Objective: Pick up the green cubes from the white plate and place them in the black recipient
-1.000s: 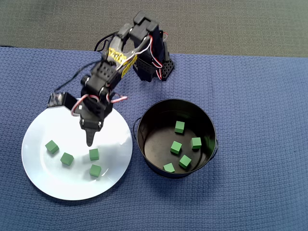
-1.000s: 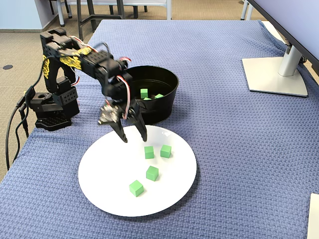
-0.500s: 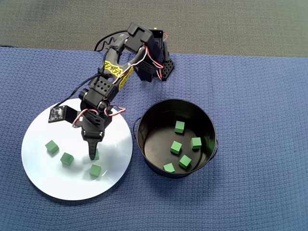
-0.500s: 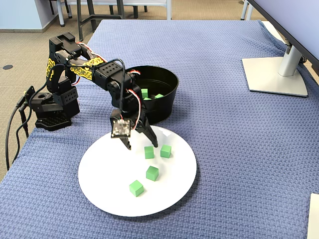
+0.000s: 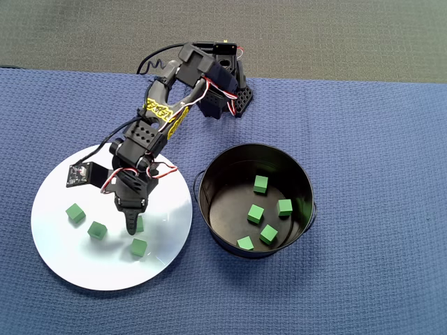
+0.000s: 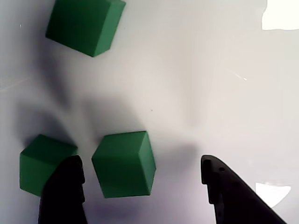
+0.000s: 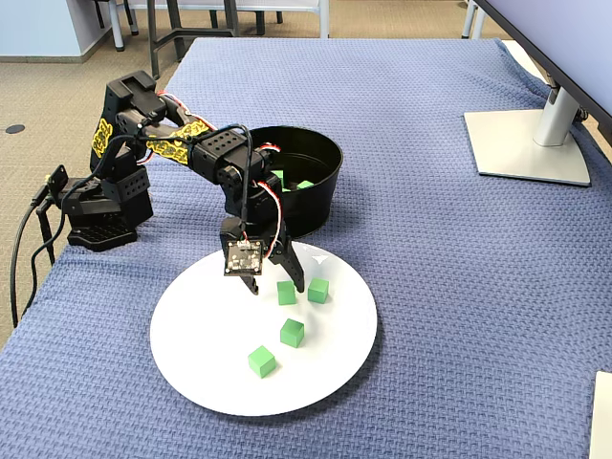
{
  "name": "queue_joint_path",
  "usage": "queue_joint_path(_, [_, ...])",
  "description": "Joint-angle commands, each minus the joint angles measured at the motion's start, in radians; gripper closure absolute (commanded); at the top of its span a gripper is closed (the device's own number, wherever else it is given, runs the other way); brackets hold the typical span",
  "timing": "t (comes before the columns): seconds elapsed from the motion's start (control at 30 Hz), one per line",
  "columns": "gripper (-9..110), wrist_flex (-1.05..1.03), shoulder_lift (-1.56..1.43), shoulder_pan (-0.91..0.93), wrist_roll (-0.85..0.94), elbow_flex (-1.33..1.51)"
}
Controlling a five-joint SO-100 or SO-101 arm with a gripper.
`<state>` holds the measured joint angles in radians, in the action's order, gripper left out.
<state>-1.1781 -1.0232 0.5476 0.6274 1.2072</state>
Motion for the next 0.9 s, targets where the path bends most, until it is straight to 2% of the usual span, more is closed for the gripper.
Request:
queue_joint_path(0.0, [79, -0.008, 0.003, -0.015, -0.012, -0.091])
queue_joint_path(0.3, [81, -0.021, 0.025, -0.048, 0.041, -0.106])
queue_joint_path(0.87, [83, 0.043, 0.071, -0.067, -0.003, -0.138])
